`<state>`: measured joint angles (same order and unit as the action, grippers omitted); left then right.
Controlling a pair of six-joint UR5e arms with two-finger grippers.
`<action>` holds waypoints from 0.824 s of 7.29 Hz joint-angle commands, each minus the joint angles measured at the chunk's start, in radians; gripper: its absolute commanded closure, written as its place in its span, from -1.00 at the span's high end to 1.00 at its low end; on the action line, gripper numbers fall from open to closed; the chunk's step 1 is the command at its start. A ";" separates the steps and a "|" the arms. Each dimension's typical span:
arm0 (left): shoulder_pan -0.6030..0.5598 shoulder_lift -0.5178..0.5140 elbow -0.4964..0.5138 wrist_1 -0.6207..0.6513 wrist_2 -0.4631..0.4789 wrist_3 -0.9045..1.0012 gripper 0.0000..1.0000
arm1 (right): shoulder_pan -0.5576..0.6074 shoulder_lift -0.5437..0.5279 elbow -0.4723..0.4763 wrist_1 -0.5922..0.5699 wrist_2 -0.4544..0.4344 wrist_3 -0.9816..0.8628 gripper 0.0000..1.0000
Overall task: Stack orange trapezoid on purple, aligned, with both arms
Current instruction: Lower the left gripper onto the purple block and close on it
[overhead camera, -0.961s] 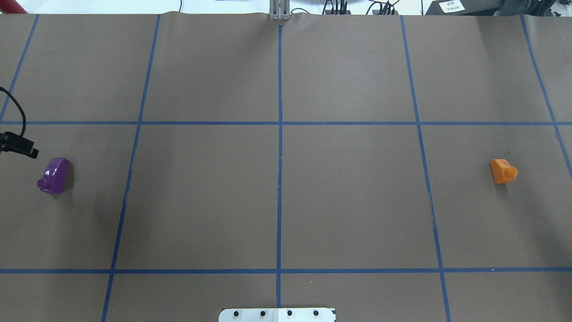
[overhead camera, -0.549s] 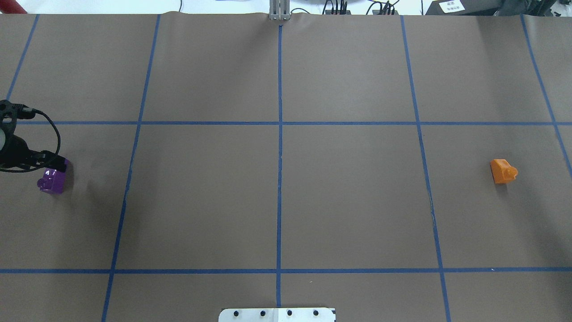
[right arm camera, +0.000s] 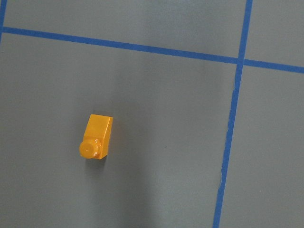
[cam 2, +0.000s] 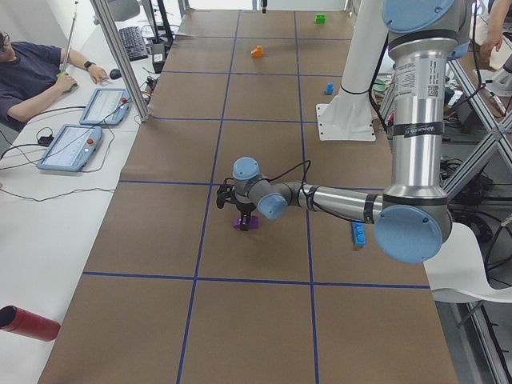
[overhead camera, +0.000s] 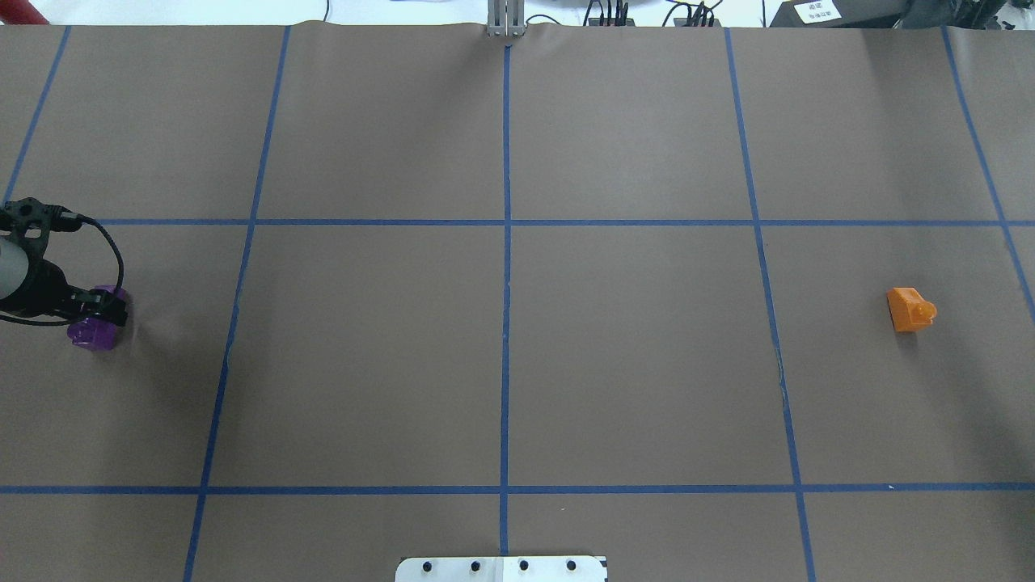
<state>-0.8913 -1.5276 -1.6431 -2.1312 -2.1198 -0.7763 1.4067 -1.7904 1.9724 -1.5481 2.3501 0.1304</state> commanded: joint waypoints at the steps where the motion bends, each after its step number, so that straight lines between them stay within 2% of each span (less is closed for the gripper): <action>1: 0.002 0.000 -0.012 0.004 -0.002 0.002 -1.00 | 0.000 0.000 0.000 0.006 0.000 0.000 1.00; 2: 0.002 0.001 -0.042 0.014 -0.020 0.002 -1.00 | 0.000 0.000 0.000 0.006 0.002 0.000 1.00; 3: 0.000 -0.003 -0.085 0.026 -0.102 0.000 -1.00 | 0.000 0.000 0.000 0.006 0.002 0.003 1.00; 4: 0.000 -0.009 -0.151 0.078 -0.118 0.000 -1.00 | 0.000 -0.001 0.002 0.014 0.005 0.005 1.00; 6: 0.000 -0.151 -0.259 0.327 -0.109 -0.006 -1.00 | 0.000 -0.001 0.002 0.020 0.005 0.009 1.00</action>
<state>-0.8911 -1.5953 -1.8375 -1.9510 -2.2273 -0.7781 1.4066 -1.7915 1.9739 -1.5323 2.3542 0.1377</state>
